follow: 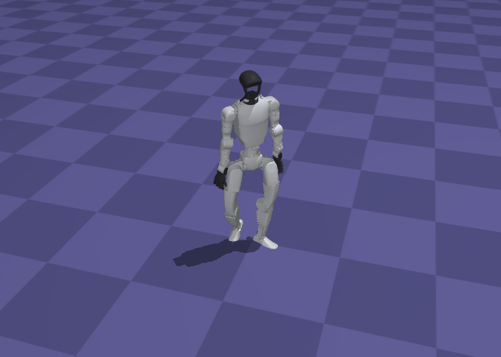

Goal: Upper body actions

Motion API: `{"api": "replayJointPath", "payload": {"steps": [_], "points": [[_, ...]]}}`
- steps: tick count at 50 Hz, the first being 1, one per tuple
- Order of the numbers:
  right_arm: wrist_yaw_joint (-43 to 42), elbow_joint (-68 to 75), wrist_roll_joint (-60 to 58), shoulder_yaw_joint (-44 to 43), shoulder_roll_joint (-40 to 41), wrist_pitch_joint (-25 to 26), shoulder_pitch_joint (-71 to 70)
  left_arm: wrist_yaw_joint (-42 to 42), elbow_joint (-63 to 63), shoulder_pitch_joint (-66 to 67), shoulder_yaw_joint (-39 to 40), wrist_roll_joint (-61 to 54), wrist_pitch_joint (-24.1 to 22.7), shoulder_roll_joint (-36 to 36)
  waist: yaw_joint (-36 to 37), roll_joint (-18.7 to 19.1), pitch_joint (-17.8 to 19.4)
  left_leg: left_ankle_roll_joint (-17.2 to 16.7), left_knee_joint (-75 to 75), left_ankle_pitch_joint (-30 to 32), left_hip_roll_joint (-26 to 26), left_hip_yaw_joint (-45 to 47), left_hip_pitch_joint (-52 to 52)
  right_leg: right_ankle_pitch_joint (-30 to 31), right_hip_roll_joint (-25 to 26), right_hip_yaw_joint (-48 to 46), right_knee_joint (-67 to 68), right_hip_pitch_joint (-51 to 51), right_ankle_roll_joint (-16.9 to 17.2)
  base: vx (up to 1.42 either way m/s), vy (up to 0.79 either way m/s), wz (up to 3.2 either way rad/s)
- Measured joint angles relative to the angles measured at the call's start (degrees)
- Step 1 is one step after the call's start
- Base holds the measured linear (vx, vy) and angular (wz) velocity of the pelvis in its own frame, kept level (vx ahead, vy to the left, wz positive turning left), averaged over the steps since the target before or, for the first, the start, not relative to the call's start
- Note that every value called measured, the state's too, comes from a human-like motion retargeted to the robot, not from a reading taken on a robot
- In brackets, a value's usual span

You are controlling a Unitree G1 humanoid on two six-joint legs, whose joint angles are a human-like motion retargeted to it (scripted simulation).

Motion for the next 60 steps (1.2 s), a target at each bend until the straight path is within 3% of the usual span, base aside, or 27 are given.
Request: {"api": "replayJointPath", "payload": {"steps": [5, 8, 10, 11, 13, 17, 22, 30, 37, 40, 45, 50, 54, 60], "points": [[-0.53, 1.42, 1.41, -0.29, 0.73, 0.48, 1.26, 0.03, -2.33, -2.88, -1.93, 0.03, 0.05, 1.07, -3.71, -2.02, 2.11, 0.66, -0.78, 0.85, -2.49, -5.48, 0.41, -6.19, 8.52, 20.59, -9.07, -4.7, 8.72, 0.0, -0.03, 1.01], [-0.72, 1.41, 0.37, 0.46, 1.38, 0.51, 2.4, 0.22, -3.81, -3.37, -2.89, -0.11, -0.91, 1.44, -5.26, -4.5, 2.29, 0.95, -1.58, 1.15, -5.57, -8.06, 1.13, -8.6, 9.22, 26.79, -20.84, -4.08, 9.74, 0.12, -0.09, 0.9], [-0.3, 1.2, -0.75, 0.82, 1.88, 0.36, 2.74, 1.11, -4.29, -4.04, -3.48, 0.15, -1.82, 1.81, -5.3, -6.97, 3.22, 1.25, -2.95, 1.54, -8.74, -9.18, 2.86, -2.96, 9.81, 32.11, -27.83, -3.91, 9.36, 0.13, -0.09, 0.52], [0.08, 1.07, -1.43, 1.05, 2.05, 0.2, 3.03, 1.51, -4.19, -4.28, -3.84, 0.58, -2.12, 2.02, -4.19, -7.56, 3.07, 1.13, -3.74, 1.81, -9.36, -8.87, 3.42, -2.94, 10.59, 35.1, -27.69, -3.56, 9.09, 0.16, -0.1, 0.11], [1.15, 0.8, -3.06, 0.88, 2.32, 0.16, 3.65, 1.84, -3.87, -4.48, -5.26, 1.51, -2.08, 2.12, -2.01, -8.32, 2.59, 0.91, -4.57, 2.17, -10.19, -8.97, 3.97, -1.99, 9.34, 30.72, -27.89, -3.76, 9.08, 0.23, -0.11, 0.07], [2.27, -1.45, -5.92, 0.02, 2.93, 0.22, 3.59, 3.09, -1.52, -4.44, -5.85, 2.22, -2.49, 0.12, 1.13, -7.86, 2.1, 0.21, -3.53, 2.16, -8.93, -9.87, 2.73, -1.54, 9.45, 31.51, -30.01, -2.67, 9.35, 0.08, -0.09, 0.31], [2.19, -4.99, -5.35, 1.33, 3.28, -1.14, 2.37, 1.02, 0.15, -2.9, -5.36, 2.79, -3.03, -0.65, -3.62, -6.86, 2.04, -0.26, -3.02, 2.74, -8.57, -15.11, 1.9, -1.26, 9.98, 25.92, -33.57, 0.36, 8.65, 0.09, -0.08, 0.87], [4.64, -7.01, -2.02, 0.81, 4.07, -1.75, 0.56, 1.09, 4.36, -1.0, -2.54, 3.7, -1.91, 0.13, -1.23, -7.17, 1.41, -1.58, -2.31, 2.67, -7.64, -15.37, 0.93, -1.8, 10.84, 25.29, -33.75, 0.11, 7.55, 0.07, -0.1, 0.07], [6.0, -9.96, -3.6, 0.7, 4.54, -3.06, 0.96, 1.3, 5.45, -1.92, -2.51, 4.62, -0.41, 3.07, -2.39, -9.01, 2.17, -3.52, 7.26, 1.33, -6.51, -17.84, -3.62, -2.07, 8.17, 24.77, -32.44, -1.01, 8.02, 0.01, -0.04, 0.11], [5.47, -10.64, -3.72, -0.03, 4.53, -3.39, 2.27, 1.64, 4.4, -2.45, -2.8, 4.61, -0.2, 3.58, -0.07, -10.06, 2.45, -1.22, 10.8, 0.87, -8.28, -24.24, -6.09, -1.48, 6.66, 27.71, -31.98, -2.15, 8.45, -0.02, 0.07, -0.74], [3.97, -9.83, -3.94, -0.07, 4.27, -2.9, 4.27, 2.07, 1.97, -2.5, -2.26, 3.13, -0.68, 3.8, 6.25, -9.54, 4.66, -6.13, 7.44, 1.98, -16.22, -48.22, -4.6, 0.22, 8.59, 37.93, -30.57, -3.89, 8.27, -0.03, 0.14, -1.75], [0.85, -10.78, -3.11, -3.56, 4.57, -1.75, 4.66, 1.45, 2.39, -2.64, -4.22, 1.92, -1.25, 3.14, 0.78, -8.45, 4.84, 0.71, 2.31, 1.42, -14.5, -38.74, -1.88, 1.76, 10.03, 42.35, -29.19, -6.36, 8.24, -0.06, 0.18, -0.87], [0.08, -11.21, 2.54, -2.45, 4.57, -1.68, 3.64, -1.86, 3.78, -2.74, -7.21, 2.9, -0.37, 3.47, -5.11, -7.71, 5.41, 1.78, 0.48, 1.38, -13.23, -32.51, -1.2, 2.89, 10.95, 45.11, -27.98, -9.57, 7.5, -0.08, 0.09, -1.65], [3.35, -10.54, 3.31, -0.39, 4.54, -2.45, 2.57, -2.63, 3.24, -1.83, -12.7, 10.01, -0.37, 4.88, -5.65, -7.19, 5.4, 3.29, -3.24, -0.77, -10.04, -15.65, 2.37, -3.05, 7.48, 28.75, -28.98, -13.13, 3.55, 0.07, -0.11, -3.03]]}}
